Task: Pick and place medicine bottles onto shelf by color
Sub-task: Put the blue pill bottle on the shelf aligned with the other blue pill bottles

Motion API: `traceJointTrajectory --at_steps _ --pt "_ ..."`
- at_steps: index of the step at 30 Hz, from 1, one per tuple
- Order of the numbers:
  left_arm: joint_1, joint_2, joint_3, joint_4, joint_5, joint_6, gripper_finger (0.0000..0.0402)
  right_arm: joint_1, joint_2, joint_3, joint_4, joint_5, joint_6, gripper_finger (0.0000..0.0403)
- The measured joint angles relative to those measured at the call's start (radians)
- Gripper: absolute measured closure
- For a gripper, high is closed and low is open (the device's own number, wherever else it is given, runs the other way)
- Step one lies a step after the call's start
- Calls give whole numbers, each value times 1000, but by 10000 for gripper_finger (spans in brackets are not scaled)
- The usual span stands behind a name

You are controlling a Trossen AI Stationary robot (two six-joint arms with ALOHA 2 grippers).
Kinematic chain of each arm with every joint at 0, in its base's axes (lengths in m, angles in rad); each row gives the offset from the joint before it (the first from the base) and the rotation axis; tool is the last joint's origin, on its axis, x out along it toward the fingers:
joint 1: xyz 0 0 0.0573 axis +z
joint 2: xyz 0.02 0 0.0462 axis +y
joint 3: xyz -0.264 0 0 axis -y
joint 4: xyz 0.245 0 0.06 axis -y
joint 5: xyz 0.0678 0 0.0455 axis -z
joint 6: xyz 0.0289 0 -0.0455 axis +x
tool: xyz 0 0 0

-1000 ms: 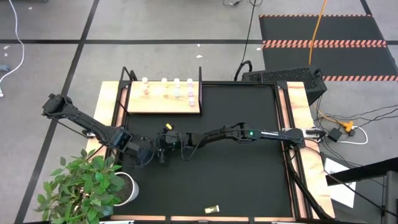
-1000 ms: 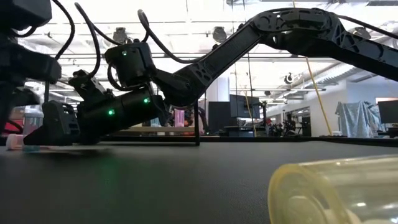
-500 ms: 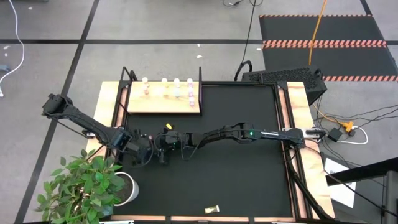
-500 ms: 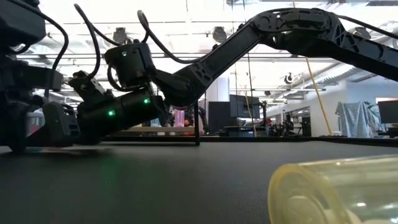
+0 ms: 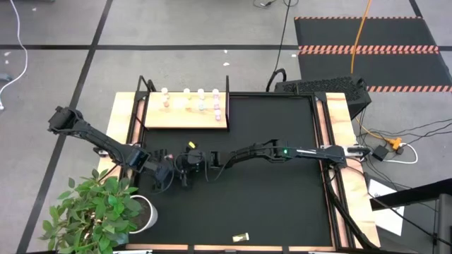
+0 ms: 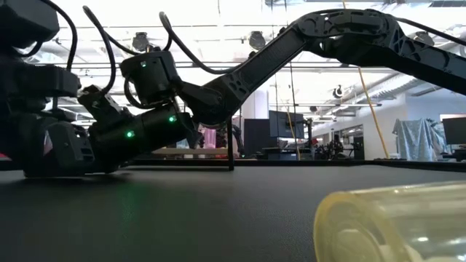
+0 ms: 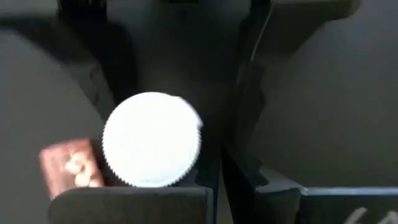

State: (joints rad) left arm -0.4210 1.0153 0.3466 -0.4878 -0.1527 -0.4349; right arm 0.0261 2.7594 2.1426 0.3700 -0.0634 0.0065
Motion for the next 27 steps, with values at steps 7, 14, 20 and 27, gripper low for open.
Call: traceJointTrajectory --at_steps 7,14,20,27 --pt "1 -1 0 -5 26 -45 380 -1 0 0 -11 -3 0 160" --pt "0 -2 2 -34 79 -398 380 -1 0 0 -15 -8 -1 206" --pt "-4 -2 3 -54 256 -526 347 -10 0 0 -17 26 4 234" --pt "-4 -3 5 -53 286 -586 236 -10 0 0 -21 26 35 270"
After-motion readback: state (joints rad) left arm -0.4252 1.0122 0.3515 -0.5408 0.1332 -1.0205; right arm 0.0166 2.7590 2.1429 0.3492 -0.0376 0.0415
